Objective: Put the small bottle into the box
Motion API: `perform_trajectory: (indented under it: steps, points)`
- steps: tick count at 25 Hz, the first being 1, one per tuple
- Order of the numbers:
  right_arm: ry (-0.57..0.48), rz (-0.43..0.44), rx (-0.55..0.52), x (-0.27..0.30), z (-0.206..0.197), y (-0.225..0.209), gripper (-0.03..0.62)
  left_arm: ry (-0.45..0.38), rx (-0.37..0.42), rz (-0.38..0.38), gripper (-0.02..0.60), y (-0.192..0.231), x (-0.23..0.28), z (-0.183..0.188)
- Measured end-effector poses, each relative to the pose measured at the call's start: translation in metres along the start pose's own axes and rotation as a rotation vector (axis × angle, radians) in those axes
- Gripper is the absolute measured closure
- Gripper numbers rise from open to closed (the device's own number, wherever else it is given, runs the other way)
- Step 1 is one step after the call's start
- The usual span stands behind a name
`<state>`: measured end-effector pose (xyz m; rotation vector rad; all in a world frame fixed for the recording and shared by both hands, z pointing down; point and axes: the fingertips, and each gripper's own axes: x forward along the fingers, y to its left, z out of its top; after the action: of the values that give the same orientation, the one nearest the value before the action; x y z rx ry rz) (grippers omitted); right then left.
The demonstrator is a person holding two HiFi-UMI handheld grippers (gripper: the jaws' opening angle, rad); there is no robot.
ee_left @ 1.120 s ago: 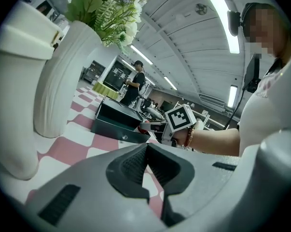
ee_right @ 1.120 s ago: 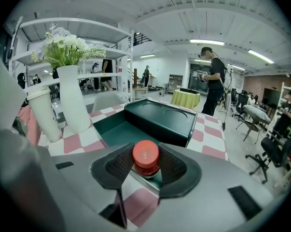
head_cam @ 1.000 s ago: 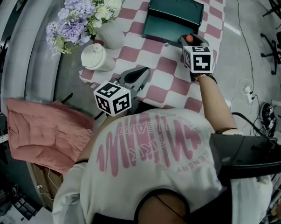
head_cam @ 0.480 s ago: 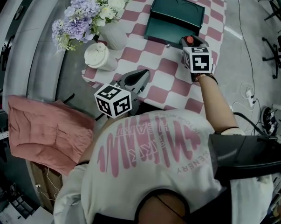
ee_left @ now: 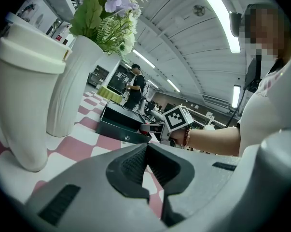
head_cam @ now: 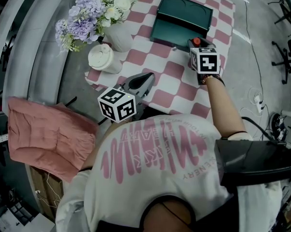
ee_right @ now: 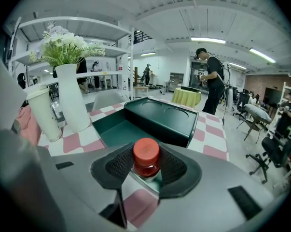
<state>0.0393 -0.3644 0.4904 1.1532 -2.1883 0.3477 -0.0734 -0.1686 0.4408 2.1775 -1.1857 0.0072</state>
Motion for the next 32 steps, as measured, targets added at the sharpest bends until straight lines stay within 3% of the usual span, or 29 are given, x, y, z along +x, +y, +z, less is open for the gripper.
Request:
perform_trajectory:
  steps: [25,32]
  points:
    - [-0.005,0.031,0.013,-0.0005,-0.0006,0.0005,0.441,-0.007,-0.004,0.008,0.575,-0.0003,0.0037,0.0022]
    - [-0.047,0.057,-0.025,-0.0025,-0.0006,0.0013,0.441,-0.016,-0.005,0.028,0.575,0.0043,-0.0037,0.0032]
